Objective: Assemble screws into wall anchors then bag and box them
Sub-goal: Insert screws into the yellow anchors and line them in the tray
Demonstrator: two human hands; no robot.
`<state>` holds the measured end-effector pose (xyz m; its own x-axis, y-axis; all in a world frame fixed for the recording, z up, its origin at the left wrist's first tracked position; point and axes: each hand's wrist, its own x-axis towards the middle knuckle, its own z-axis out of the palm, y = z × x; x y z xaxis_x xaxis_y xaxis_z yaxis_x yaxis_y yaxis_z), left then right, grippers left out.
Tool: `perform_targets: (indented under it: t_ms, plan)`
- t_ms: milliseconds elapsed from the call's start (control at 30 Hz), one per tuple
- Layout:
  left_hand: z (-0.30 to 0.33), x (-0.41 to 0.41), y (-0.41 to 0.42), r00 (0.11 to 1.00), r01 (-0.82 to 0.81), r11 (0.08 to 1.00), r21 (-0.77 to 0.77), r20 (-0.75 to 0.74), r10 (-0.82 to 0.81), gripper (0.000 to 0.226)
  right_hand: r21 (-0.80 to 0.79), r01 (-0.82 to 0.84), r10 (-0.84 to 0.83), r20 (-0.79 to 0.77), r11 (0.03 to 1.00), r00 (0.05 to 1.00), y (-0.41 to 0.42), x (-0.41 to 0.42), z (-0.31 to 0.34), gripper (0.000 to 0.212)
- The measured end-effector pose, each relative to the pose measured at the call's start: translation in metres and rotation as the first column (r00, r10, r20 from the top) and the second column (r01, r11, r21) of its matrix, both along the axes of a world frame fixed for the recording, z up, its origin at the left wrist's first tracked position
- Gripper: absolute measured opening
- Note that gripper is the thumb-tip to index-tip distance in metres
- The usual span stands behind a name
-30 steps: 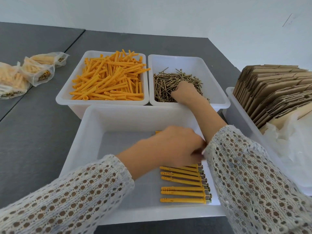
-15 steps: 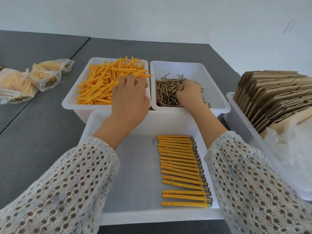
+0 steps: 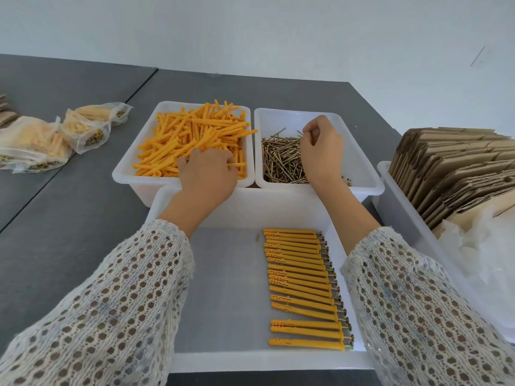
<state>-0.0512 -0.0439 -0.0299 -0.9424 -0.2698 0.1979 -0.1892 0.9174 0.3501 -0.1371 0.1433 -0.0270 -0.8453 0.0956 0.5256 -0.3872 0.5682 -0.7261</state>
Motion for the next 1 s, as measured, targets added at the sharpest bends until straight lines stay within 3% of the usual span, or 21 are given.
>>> perform_targets:
  t_ms: [233,433,600,867,1000]
  plan:
    - [-0.004,-0.004,-0.002,0.981,0.01,1.0,-0.016,-0.193,-0.013,0.024,-0.352,-0.035,0.052,0.037,0.935,0.998,-0.013,0.014,0.011,0.024]
    - [-0.003,-0.005,0.0,0.961,0.13,0.991,0.029,-0.25,-0.119,0.024,-0.502,-0.065,0.116,0.07,0.862,0.991,-0.016,0.019,0.016,0.022]
    - [-0.003,-0.001,0.004,0.939,0.215,0.971,0.107,-0.296,-0.175,0.025,-0.496,-0.117,0.169,0.06,0.86,0.984,-0.017,0.02,0.016,0.021]
    - [-0.002,0.001,0.01,0.927,0.249,0.968,0.043,-0.299,-0.225,0.024,-0.448,-0.199,0.248,0.051,0.872,0.967,-0.025,0.022,0.014,0.019]
    - [-0.002,0.001,0.009,0.92,0.259,0.965,0.038,-0.315,-0.234,0.026,-0.373,-0.319,0.385,0.117,0.871,0.916,-0.028,0.026,0.015,0.017]
